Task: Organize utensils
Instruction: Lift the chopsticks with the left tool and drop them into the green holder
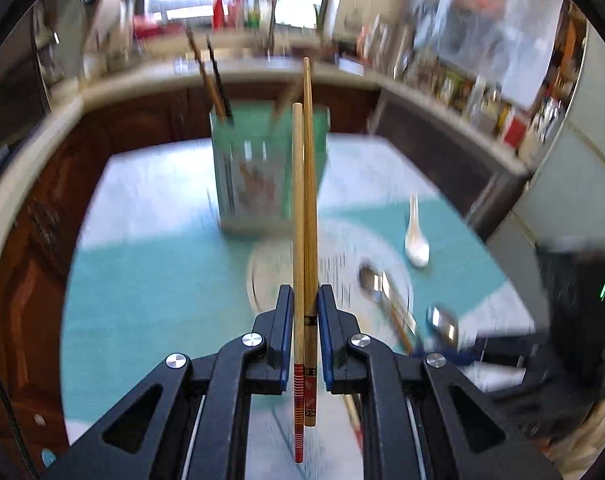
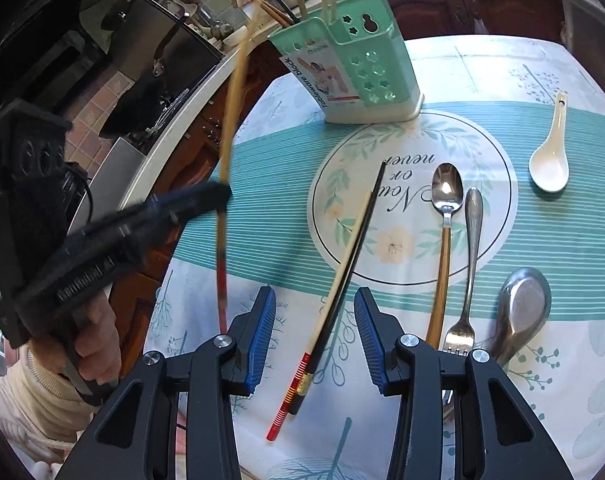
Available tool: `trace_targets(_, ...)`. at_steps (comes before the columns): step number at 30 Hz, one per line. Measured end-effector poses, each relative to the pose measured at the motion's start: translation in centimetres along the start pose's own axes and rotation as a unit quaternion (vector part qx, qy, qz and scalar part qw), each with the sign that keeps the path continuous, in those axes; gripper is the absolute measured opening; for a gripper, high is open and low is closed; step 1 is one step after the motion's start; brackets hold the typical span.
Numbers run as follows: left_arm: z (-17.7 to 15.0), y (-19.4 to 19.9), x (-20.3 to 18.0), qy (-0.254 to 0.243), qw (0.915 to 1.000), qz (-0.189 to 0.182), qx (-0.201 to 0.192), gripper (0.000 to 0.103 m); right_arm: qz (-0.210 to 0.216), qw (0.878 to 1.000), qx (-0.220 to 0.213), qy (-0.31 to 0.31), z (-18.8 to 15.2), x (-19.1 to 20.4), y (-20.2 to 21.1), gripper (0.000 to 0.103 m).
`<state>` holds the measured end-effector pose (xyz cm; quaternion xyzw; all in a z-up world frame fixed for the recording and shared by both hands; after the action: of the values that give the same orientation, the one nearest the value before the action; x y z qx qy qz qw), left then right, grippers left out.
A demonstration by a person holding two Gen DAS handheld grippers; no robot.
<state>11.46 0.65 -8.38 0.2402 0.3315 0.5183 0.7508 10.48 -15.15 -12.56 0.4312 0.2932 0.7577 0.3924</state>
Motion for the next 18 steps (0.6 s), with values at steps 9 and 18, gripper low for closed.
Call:
trace_targets(9,12.1,1.6,0.5,0.017,0.9887,0.002,-0.149,0.009,-0.006,1.0,0.007,-0.02,-1.3,-1.3,0.5,0.042)
trace_targets(18,18.1,-3.9,1.7,0.043,0.9784,0.027,-0.2,0.009,-0.006,1.0,0.002,-0.026,0.3,-2.2,-0.4,0.042)
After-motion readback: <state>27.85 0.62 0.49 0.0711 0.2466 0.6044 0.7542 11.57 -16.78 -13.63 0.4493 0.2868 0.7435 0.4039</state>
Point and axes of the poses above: each gripper's, at about its wrist camera, not at the fingertips, and y roughly against the way its jaws point, x to its left, z to its top, the point moved 2 cm from there along -y, roughly the way its jaws point, and after that the axes turned 8 degrees about y, right-handed, at the moved point
